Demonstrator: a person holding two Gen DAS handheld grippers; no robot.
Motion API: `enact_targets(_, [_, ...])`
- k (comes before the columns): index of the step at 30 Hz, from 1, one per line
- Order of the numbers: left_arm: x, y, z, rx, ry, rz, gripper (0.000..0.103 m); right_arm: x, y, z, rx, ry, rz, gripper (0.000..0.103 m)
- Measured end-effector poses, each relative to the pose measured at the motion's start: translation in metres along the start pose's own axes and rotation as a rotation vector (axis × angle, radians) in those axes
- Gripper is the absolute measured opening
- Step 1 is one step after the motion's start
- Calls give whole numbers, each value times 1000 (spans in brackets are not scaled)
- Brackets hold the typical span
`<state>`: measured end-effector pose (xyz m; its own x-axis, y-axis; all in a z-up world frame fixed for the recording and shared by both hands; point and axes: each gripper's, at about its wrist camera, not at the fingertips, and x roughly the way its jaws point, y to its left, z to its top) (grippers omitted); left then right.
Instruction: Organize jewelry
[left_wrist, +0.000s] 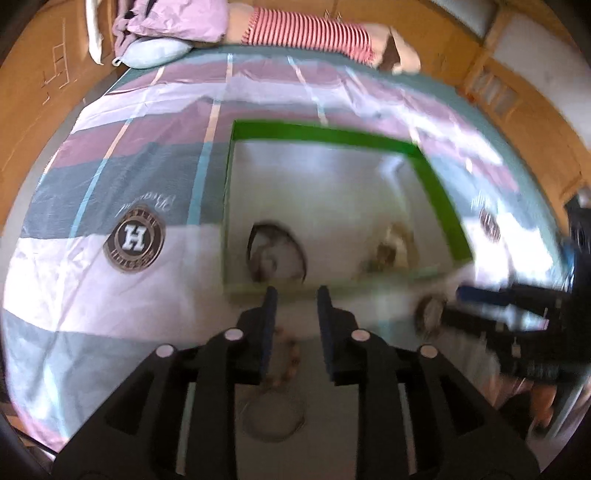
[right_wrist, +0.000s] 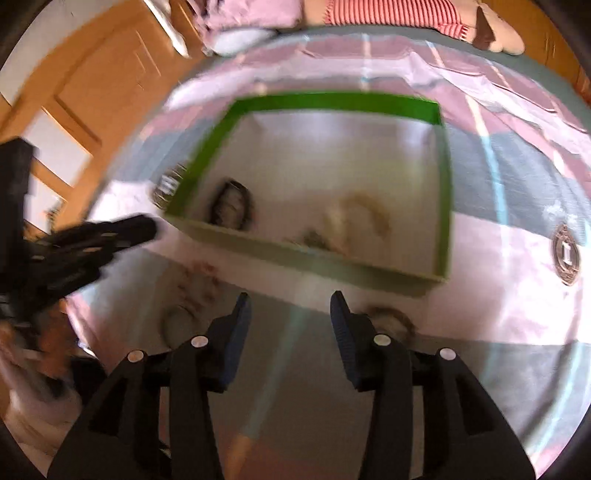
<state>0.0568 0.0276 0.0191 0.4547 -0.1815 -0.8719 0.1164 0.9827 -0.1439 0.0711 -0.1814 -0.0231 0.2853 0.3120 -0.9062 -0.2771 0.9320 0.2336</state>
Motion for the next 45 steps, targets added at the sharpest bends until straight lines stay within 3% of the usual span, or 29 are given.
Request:
enact_targets(3, [10,6,-12,6,56,55,24,23,-31,-4,119,83,-52,25])
enact_targets(6, [31,17,-19,-31,141,93,24,40,-44,-7,162,143,-92,24])
enact_targets(10, [45,20,-23,-35,185,123,29,55,-44,-9,146,176,-124,25])
enact_targets(15, [57,20,-28,-28,219,143,36,61,-31,-7,99,149,-187,28])
enact_targets(16, [60,20,-28,-27,229,144,36,60,-31,-7,104,146,-178,16])
enact_targets(18, [67,22,-31,-36,256,142,36,56,-32,-7,130,137,-130,7])
enact_targets(23, [75,32,-31,-92,281,132,36,32,-32,-3,137,67,-94,7])
enact_targets(28, [85,37,-33,-104,304,140,32,30,-29,-5,123,72,-79,7])
enact_targets(32, [89,35,-34,-94,286,162,31,31,-22,-4,115,72,-77,7])
enact_targets(36, [87,37,-35,-125,247,179,8,29,-28,-5,118,63,-62,7])
enact_targets(45, [52,26,-24,-112,165,92,7,23,11,-6,-11,0,22,7])
